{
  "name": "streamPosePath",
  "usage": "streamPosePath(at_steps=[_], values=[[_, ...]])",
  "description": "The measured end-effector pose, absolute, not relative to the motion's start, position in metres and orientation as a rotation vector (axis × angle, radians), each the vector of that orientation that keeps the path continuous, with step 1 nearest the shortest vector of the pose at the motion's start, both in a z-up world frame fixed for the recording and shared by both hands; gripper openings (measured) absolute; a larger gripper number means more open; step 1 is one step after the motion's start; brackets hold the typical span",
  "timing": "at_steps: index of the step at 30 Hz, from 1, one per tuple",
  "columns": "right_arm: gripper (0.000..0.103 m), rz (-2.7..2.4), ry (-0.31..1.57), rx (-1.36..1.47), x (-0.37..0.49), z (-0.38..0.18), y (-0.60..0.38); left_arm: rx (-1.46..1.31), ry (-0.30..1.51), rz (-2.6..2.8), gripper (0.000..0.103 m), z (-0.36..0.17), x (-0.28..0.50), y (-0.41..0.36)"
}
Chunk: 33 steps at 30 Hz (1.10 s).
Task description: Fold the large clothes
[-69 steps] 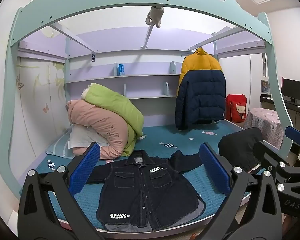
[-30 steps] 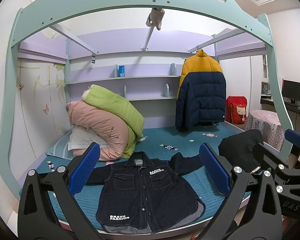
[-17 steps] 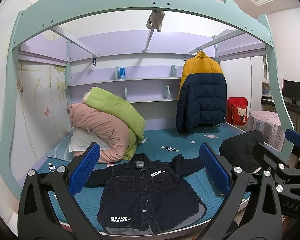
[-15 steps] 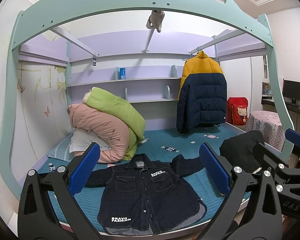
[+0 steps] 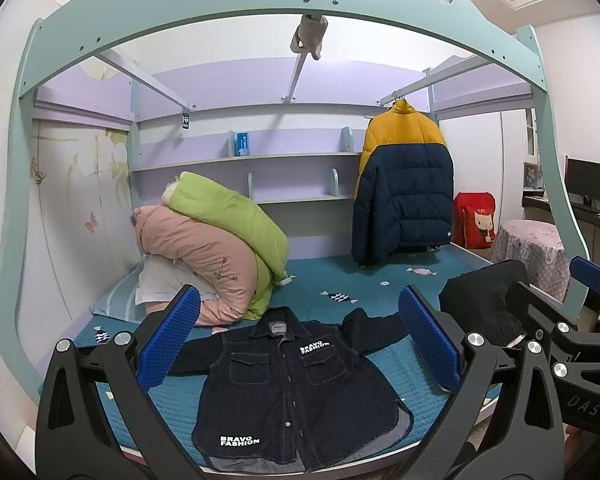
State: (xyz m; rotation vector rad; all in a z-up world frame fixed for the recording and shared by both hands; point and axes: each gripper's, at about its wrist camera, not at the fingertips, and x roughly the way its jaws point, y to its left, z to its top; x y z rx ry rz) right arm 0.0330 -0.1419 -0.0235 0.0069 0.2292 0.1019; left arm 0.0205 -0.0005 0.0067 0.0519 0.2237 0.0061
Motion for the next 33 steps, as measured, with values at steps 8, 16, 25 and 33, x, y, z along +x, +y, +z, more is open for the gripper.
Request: streamPosePath(at_steps=[8,16,25,33], values=[[0.096,0.107,0.251,0.017,0.053,-0.031,-0.144,0.062,0.218,0.027,0.099,0.003,0.042,-0.006],[0.096,0.116,0.274,0.019,0.07,-0.036,-0.142,0.055,0.206,0.033,0.099,-0.004,0.06,0.001],[0.096,0.126,0.298,0.03,0.082,-0.043,-0.143,0.085,0.214,0.052,0.099,-0.013,0.073,0.0],[0.096,0.125,0.306,0.028,0.087,-0.044,-0.145,0.07,0.233,0.047,0.099,-0.021,0.081,0.002]])
